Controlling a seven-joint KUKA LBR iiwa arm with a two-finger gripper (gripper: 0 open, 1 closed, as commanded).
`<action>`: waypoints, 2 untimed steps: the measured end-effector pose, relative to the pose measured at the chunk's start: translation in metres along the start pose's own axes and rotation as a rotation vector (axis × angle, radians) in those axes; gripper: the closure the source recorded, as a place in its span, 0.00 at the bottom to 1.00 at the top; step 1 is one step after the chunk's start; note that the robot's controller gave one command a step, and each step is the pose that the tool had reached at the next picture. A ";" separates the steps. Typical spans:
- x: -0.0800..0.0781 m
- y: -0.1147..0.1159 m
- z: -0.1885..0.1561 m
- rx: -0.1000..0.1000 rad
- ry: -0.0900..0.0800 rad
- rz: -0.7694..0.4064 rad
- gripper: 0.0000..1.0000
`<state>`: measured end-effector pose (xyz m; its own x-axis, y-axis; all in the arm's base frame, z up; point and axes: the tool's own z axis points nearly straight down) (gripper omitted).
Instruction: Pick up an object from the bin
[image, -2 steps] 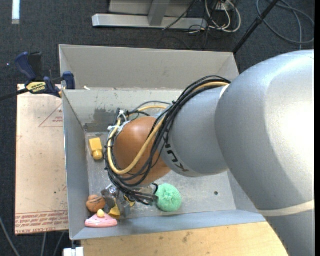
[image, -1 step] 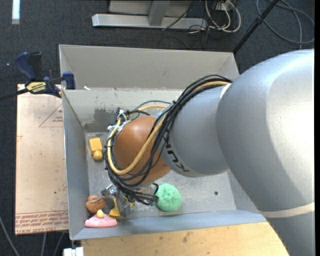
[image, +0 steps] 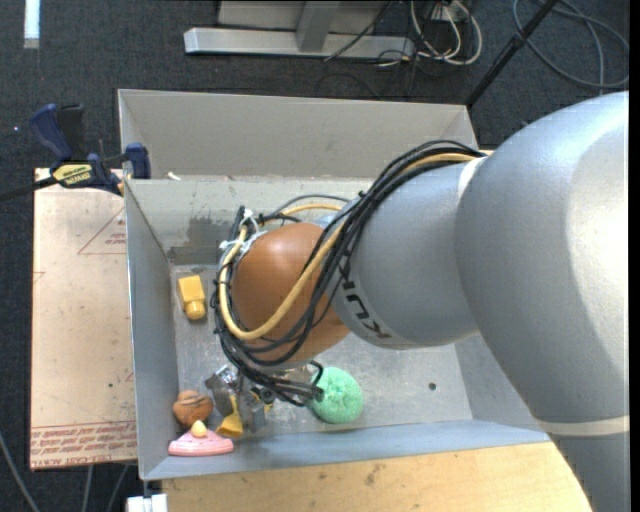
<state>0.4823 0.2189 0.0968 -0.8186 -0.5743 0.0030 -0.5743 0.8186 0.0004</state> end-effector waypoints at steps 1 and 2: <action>-0.001 0.001 -0.019 0.000 -0.003 -0.001 1.00; -0.001 0.001 -0.034 -0.001 -0.004 -0.001 1.00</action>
Offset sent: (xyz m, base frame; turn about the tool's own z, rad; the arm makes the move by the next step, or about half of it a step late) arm -0.0001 0.0001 0.0201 0.0000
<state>0.4828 0.2207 0.1304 -0.8178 -0.5755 -0.0009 -0.5755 0.8178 0.0010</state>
